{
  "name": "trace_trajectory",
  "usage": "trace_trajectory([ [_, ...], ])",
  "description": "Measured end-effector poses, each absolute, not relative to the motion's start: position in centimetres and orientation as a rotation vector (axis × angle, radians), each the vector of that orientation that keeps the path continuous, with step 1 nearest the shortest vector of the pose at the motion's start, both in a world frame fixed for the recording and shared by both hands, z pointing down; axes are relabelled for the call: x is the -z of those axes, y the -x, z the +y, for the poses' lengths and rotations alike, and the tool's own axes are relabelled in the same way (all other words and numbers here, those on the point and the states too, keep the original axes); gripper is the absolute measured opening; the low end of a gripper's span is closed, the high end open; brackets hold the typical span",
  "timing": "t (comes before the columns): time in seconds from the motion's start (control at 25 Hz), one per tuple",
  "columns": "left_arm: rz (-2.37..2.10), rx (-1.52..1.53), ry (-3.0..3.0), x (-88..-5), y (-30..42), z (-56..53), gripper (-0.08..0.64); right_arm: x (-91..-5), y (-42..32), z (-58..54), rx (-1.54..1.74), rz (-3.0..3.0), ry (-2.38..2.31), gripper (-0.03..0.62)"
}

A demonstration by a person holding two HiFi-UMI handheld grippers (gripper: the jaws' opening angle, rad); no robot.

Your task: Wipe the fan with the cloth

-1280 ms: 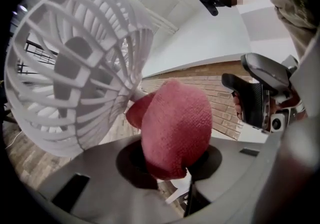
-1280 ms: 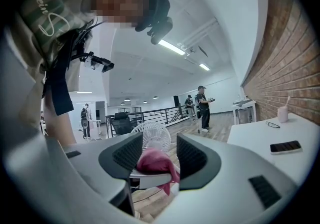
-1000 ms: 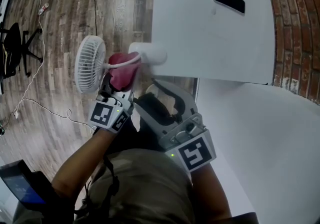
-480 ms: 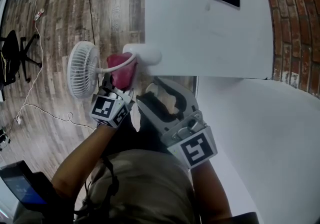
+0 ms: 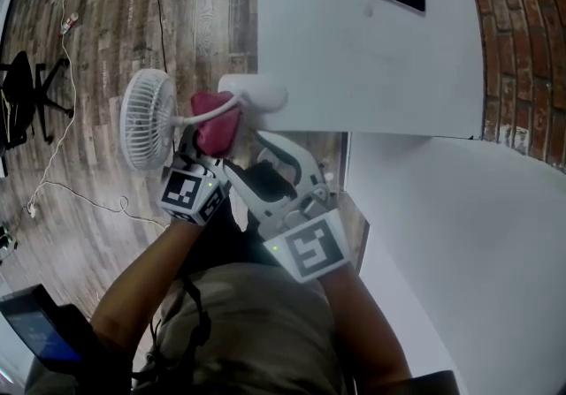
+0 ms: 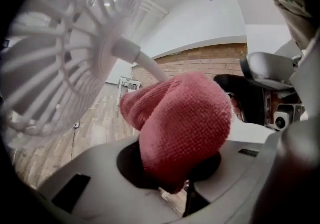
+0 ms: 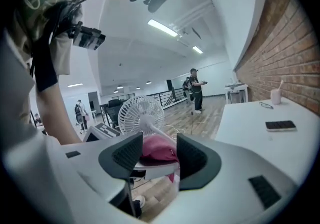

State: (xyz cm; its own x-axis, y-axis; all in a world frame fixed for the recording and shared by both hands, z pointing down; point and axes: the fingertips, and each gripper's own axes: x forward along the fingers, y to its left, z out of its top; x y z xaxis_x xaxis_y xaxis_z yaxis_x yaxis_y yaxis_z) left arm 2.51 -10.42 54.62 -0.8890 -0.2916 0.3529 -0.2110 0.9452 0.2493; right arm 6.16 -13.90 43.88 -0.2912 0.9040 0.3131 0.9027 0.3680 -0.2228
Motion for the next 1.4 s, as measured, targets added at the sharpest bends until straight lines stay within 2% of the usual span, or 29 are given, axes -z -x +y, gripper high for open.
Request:
trace_trajectory([
  [0.12, -2.728, 0.252, -0.374, -53.6, -3.2, -10.6, 0.1, -43.8, -6.7, -12.0, 0.042, -2.215, 1.646, 0.224],
  [0.2, -2.741, 0.207, -0.395, -52.5, -3.4, -11.1, 0.101, -44.1, -7.0, -10.9, 0.083, -2.196, 1.678, 0.262],
  [0.32, -2.754, 0.135, -0.425, -51.2, -3.8, -11.8, 0.103, -44.7, -7.3, -10.0, 0.147, -2.183, 1.693, 0.262],
  [0.36, -2.756, 0.131, -0.423, -51.0, -4.0, -11.8, 0.103, -44.7, -7.3, -9.8, 0.162, -2.191, 1.697, 0.253],
  [0.44, -2.763, 0.135, -0.421, -50.8, -4.3, -11.8, 0.107, -44.4, -7.3, -9.9, 0.188, -2.216, 1.702, 0.15],
  [0.56, -2.773, 0.14, -0.426, -50.5, -4.8, -11.8, 0.135, -43.8, -6.9, -10.4, 0.175, -2.263, 1.673, 0.097],
  [0.72, -2.792, 0.171, -0.403, -50.0, -5.7, -11.6, 0.222, -43.6, -6.7, -11.4, 0.122, -2.284, 1.624, 0.077],
  [0.96, -2.842, 0.128, -0.409, -48.6, -7.0, -11.8, 0.317, -43.8, -7.0, -12.9, 0.123, -2.295, 1.546, 0.071],
  [1.2, -2.868, 0.115, -0.361, -48.0, -7.7, -11.3, 0.385, -43.7, -7.2, -13.4, 0.168, -2.322, 1.519, 0.07],
  [1.4, -2.911, 0.024, -0.4, -47.2, -7.9, -12.0, 0.387, -43.8, -8.7, -13.2, 0.178, -2.271, 1.586, 0.068],
])
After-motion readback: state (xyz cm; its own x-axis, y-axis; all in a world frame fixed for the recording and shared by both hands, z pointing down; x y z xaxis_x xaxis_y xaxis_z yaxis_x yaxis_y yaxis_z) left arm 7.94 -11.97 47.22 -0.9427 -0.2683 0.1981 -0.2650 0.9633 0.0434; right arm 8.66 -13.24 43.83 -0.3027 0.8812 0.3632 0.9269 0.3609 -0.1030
